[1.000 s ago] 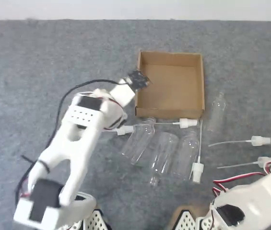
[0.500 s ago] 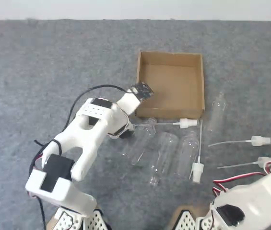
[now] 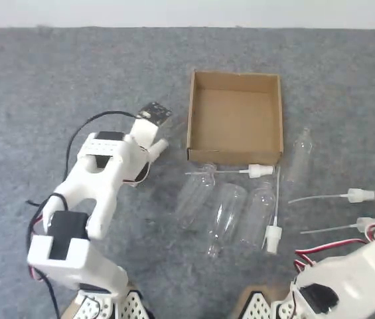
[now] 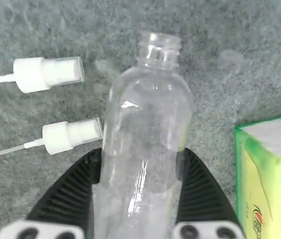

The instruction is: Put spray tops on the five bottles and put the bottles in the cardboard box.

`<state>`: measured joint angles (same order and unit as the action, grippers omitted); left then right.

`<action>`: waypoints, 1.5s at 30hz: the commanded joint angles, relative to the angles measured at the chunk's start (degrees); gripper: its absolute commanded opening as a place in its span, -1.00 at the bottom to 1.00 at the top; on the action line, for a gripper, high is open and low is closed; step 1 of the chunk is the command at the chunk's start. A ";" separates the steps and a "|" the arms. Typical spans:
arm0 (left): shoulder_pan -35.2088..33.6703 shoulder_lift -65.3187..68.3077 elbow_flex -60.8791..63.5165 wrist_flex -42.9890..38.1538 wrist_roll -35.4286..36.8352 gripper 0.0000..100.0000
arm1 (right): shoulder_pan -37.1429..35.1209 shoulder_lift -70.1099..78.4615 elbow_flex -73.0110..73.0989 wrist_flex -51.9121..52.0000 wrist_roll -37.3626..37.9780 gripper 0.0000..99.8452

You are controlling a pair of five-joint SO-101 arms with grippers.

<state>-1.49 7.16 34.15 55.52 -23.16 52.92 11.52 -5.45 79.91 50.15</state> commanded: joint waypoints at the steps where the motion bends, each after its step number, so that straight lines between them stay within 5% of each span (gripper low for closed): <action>1: -1.32 -4.84 -1.54 1.49 3.69 -0.92 | 0.40 -1.54 0.00 -0.13 0.62 -0.89; 12: -0.88 -12.92 -14.64 16.97 5.63 -0.62 | -0.31 -1.71 1.58 -0.40 0.70 -0.89; 23: 7.82 4.75 -25.63 8.00 2.99 -0.63 | -0.31 -1.63 1.67 -0.48 1.32 -0.89; 32: 5.63 15.38 -30.81 5.10 1.14 -0.64 | 1.19 -1.63 1.67 -0.40 5.98 -0.89; 45: 5.19 15.21 -31.16 8.26 3.34 -0.98 | 1.27 -1.54 1.67 -0.40 5.98 -0.89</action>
<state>4.48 26.68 5.67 61.41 -21.67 53.54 11.52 -3.34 79.91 55.52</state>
